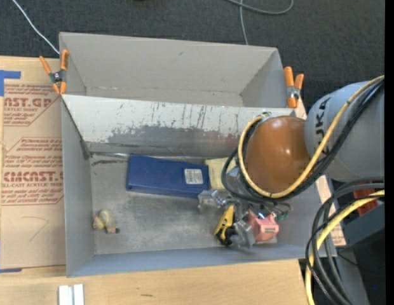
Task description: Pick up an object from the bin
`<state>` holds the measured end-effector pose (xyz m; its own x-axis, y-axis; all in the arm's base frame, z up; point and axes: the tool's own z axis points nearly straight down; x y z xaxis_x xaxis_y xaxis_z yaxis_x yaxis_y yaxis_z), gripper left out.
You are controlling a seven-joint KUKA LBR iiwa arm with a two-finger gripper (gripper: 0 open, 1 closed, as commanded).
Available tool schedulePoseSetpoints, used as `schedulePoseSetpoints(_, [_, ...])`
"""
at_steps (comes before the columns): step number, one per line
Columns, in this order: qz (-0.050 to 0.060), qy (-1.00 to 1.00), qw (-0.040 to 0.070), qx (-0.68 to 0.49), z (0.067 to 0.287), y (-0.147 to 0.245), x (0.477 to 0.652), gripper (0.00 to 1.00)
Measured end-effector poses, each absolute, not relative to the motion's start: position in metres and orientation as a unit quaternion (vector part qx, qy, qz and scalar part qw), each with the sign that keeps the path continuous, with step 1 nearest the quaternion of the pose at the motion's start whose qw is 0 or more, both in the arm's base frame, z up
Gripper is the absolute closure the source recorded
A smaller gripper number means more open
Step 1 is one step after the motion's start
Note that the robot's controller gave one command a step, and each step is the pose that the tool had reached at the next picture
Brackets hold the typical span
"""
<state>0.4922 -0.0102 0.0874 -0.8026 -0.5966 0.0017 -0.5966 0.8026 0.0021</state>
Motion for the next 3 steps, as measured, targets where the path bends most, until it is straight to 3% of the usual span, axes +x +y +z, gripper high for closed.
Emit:
schedulePoseSetpoints(1, [-0.001,-0.986,0.0,0.164,0.12,-0.008,0.504,0.0])
schedulePoseSetpoints(2, [-0.002,-0.937,0.002,0.349,0.099,-0.01,0.491,0.0])
schedulePoseSetpoints(3, [-0.002,-0.93,0.0,0.368,0.069,-0.02,0.501,0.0])
